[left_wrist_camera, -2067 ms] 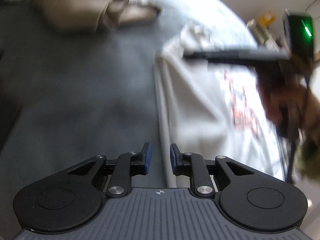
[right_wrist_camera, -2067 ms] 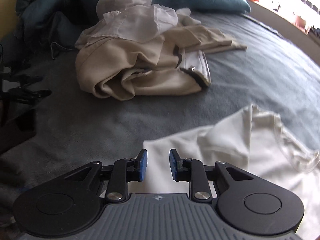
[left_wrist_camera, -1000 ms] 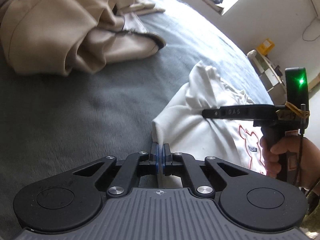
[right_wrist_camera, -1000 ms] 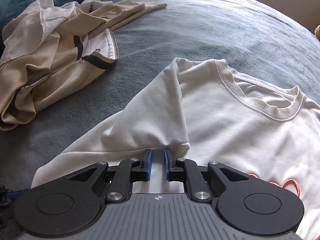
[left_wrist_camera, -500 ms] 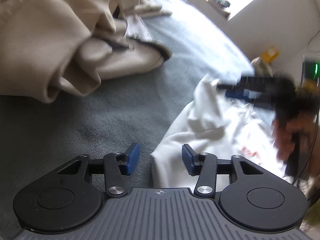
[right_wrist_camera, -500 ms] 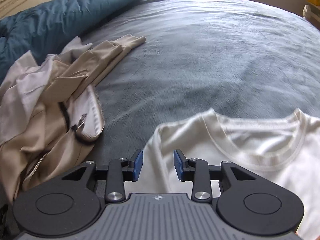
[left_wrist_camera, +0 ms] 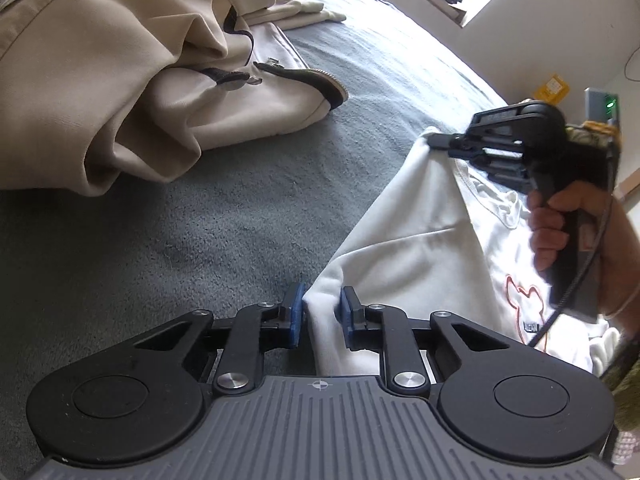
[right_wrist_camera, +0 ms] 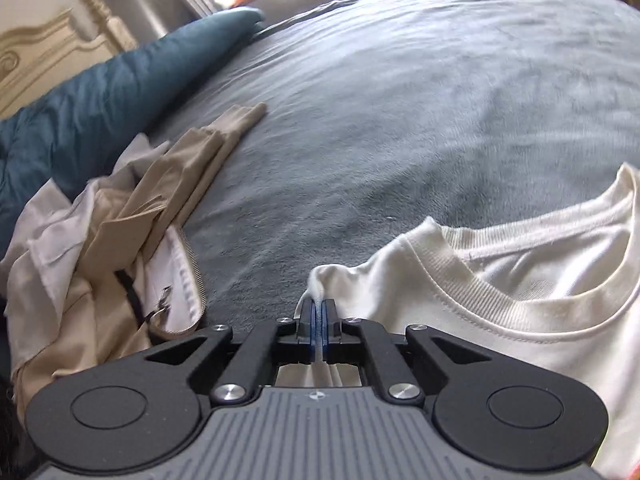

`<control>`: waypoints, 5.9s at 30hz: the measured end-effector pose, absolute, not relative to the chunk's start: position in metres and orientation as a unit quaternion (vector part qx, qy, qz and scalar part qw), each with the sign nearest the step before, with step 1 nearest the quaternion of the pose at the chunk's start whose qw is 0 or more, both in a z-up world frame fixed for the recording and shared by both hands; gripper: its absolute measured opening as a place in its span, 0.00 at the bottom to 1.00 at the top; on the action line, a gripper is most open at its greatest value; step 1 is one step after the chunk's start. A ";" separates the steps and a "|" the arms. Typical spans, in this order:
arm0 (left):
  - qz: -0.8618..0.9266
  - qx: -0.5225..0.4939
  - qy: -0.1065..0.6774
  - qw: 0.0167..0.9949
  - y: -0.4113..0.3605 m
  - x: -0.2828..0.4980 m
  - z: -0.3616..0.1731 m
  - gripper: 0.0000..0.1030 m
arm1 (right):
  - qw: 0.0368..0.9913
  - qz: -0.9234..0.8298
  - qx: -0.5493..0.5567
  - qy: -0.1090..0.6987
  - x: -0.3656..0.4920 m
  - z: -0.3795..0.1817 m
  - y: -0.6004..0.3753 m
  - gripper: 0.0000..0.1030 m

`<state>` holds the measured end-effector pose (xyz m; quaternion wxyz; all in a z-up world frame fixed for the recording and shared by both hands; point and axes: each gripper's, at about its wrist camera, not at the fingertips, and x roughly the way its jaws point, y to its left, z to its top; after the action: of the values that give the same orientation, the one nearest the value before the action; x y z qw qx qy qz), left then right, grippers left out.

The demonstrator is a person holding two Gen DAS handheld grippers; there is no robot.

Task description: Fold clothes

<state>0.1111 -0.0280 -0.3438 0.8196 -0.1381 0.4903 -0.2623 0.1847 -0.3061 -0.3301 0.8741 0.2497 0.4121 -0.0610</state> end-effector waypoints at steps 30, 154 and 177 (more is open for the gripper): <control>-0.205 -0.133 0.421 0.874 0.003 0.093 -0.289 0.43 | 0.895 0.044 0.084 0.435 0.079 -0.184 -0.329 0.26; -0.373 0.144 0.461 0.792 -0.054 0.019 -0.287 0.43 | 0.822 0.113 0.065 0.555 -0.239 -0.235 -0.163 0.22; -0.347 0.177 0.484 0.783 -0.078 0.019 -0.296 0.45 | 0.818 -0.025 0.292 0.495 -0.262 -0.228 -0.226 0.31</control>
<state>0.0189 -0.0779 -0.2964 0.7835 0.1766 0.4844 -0.3469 -0.2623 -0.2255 -0.2284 0.8176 0.2925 0.4953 -0.0249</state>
